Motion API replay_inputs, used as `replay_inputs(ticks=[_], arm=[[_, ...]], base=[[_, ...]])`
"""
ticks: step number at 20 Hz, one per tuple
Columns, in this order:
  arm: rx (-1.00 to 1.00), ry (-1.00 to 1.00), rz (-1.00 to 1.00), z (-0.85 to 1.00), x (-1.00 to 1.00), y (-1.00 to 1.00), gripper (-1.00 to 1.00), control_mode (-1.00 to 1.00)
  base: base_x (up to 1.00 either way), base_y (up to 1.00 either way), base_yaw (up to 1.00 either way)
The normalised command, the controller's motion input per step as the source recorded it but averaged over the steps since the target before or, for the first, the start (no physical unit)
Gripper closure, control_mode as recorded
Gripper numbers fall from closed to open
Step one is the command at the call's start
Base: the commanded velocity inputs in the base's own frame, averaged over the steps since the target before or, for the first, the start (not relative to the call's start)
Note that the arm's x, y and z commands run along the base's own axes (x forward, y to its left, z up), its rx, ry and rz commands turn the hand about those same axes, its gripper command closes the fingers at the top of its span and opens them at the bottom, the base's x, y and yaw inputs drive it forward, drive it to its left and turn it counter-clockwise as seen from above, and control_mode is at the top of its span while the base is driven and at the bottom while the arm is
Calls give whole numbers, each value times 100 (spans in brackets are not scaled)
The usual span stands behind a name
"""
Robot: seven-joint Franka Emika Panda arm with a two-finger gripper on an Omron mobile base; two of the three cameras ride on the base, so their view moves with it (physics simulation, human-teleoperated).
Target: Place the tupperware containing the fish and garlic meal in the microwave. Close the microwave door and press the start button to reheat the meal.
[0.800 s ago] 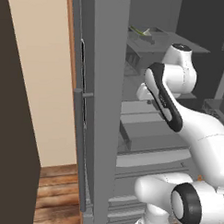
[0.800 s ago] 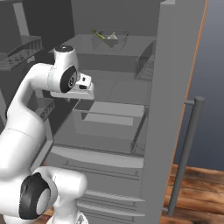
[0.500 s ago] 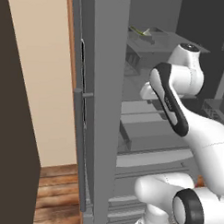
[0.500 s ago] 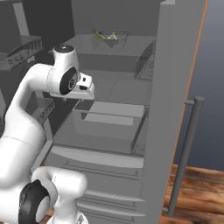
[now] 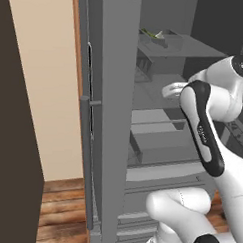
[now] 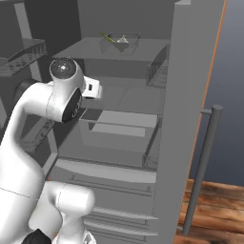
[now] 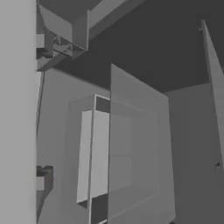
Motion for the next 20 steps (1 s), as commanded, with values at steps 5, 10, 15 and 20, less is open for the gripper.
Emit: replay_inputs(ticks=[5, 10, 15, 20], arm=[[7, -27, -10, 55, 0, -27, -100, -100], [9, -11, -16, 80, 7, -19, -100, -100], [17, -3, -14, 83, 17, -13, -100, -100], [22, 2, -7, 48, 25, -16, -100, -100]], base=[[0, 0, 0], [0, 0, 0], [0, 0, 0], [0, 0, 0]])
